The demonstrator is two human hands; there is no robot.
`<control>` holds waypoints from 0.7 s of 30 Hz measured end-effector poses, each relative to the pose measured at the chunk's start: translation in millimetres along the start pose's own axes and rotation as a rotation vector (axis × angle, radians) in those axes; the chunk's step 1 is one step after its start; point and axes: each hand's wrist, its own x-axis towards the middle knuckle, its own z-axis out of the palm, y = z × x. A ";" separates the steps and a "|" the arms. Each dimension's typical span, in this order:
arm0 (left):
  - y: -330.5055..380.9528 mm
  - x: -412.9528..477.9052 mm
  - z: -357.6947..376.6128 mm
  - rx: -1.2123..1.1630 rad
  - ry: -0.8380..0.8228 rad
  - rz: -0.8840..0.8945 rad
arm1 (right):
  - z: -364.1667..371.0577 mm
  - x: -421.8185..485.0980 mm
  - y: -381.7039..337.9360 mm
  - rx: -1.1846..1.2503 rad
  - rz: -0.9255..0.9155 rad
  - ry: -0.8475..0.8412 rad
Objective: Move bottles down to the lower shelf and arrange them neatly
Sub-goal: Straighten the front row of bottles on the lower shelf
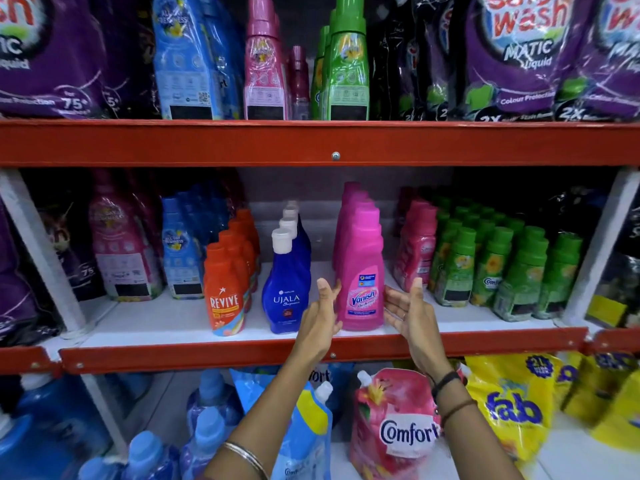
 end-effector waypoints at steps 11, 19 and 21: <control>-7.4 -12.6 1.1 -0.132 0.032 0.069 | 10.2 -18.4 -5.0 0.001 -0.063 0.108; -38.7 -46.5 -33.7 -0.260 0.560 0.406 | 65.7 -68.1 10.4 0.027 -0.218 0.018; -35.5 -37.4 -49.4 -0.194 0.584 0.332 | 89.5 -64.4 17.2 -0.004 -0.139 -0.097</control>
